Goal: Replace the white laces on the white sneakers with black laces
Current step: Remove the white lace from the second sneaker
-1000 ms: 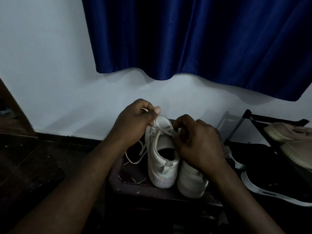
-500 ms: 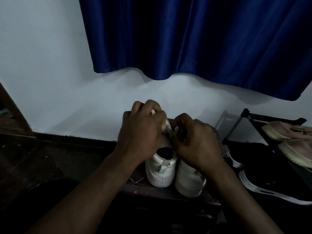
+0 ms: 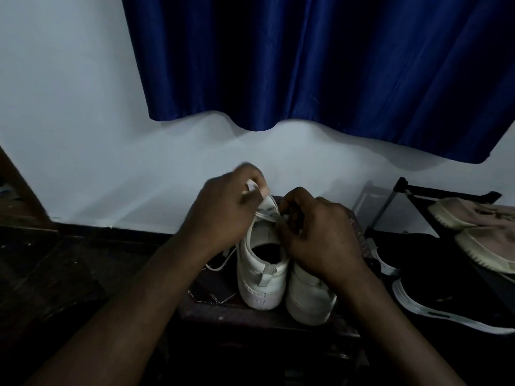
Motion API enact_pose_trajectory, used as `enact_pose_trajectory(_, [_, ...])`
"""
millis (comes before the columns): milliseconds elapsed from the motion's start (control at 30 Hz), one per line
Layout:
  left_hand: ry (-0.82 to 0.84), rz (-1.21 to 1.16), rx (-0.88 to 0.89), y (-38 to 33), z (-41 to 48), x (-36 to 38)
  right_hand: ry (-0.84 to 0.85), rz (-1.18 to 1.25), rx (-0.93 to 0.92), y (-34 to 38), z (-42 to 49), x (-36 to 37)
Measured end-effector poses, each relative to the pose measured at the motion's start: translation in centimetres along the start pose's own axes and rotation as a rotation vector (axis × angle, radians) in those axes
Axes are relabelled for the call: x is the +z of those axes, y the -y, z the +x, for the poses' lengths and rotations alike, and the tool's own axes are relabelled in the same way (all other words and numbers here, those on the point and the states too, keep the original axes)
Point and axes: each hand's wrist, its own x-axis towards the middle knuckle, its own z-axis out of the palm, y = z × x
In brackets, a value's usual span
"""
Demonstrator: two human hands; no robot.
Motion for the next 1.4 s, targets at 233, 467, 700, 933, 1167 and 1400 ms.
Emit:
enact_pose_trajectory(233, [0.111, 0.335, 0.137, 0.7, -0.5, 0.9, -0.005, -0.001, -0.004, 0.0, 0.0, 0.0])
enact_pose_trajectory(467, [-0.249, -0.937, -0.532, 0.0, 0.8, -0.1, 0.025, -0.005, 0.024, 0.0, -0.1, -0.2])
enact_pose_trajectory(700, [-0.193, -1.357, -0.552, 0.1, 0.8, -0.5, 0.034, -0.007, 0.021, 0.0, -0.1, -0.3])
enact_pose_trajectory(933, [0.159, 0.097, 0.027, 0.7, -0.2, -0.4, 0.001, -0.002, 0.006, -0.2, 0.0, -0.1])
enact_pose_trajectory(1167, [0.093, -0.398, -0.151, 1.5, 0.4, -0.6, 0.011, -0.008, -0.014, -0.2, 0.0, -0.1])
enact_pose_trajectory(1400, [-0.169, -1.268, -0.285, 1.1, 1.2, -1.3, 0.015, 0.059, -0.035, -0.4, 0.1, 0.3])
